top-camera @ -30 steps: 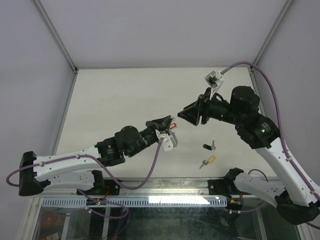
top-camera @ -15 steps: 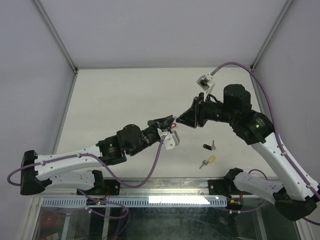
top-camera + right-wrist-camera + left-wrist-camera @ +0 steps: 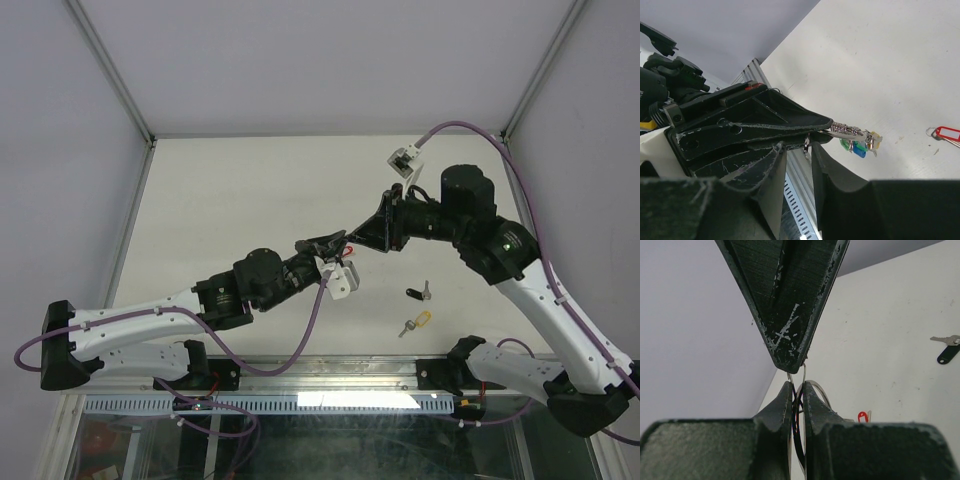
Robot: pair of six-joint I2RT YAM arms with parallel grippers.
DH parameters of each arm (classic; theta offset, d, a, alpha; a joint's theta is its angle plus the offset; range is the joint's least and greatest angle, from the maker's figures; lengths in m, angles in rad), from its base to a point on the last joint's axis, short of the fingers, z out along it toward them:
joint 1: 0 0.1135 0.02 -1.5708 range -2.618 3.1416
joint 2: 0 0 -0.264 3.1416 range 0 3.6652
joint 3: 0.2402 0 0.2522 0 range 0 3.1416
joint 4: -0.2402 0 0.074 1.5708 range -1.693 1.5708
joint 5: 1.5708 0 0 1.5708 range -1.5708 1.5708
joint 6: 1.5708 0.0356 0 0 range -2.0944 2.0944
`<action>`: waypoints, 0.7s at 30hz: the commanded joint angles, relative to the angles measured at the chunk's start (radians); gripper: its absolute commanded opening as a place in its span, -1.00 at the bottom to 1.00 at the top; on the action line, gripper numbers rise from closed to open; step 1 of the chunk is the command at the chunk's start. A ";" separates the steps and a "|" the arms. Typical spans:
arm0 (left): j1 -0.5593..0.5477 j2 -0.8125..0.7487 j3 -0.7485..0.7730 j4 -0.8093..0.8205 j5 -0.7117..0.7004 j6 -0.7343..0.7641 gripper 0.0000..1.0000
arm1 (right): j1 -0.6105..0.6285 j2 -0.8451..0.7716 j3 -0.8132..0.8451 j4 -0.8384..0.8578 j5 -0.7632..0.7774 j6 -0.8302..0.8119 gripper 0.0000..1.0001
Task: Put the keys on the keyring
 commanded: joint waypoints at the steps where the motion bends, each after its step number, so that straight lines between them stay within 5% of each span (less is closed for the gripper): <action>1: 0.005 -0.010 0.058 0.057 0.018 0.002 -1.00 | 0.004 0.001 -0.006 0.061 -0.027 0.006 -0.42; 12: 0.005 -0.016 0.057 0.058 0.028 0.006 -1.00 | 0.003 0.011 -0.013 0.069 -0.023 0.002 -0.62; 16: 0.004 -0.024 0.051 0.064 0.033 0.011 -1.00 | 0.003 0.006 -0.017 0.088 -0.019 -0.001 -1.00; 21: 0.005 -0.048 0.034 0.069 0.053 0.026 -0.74 | 0.003 -0.026 -0.018 0.111 0.003 -0.006 -1.00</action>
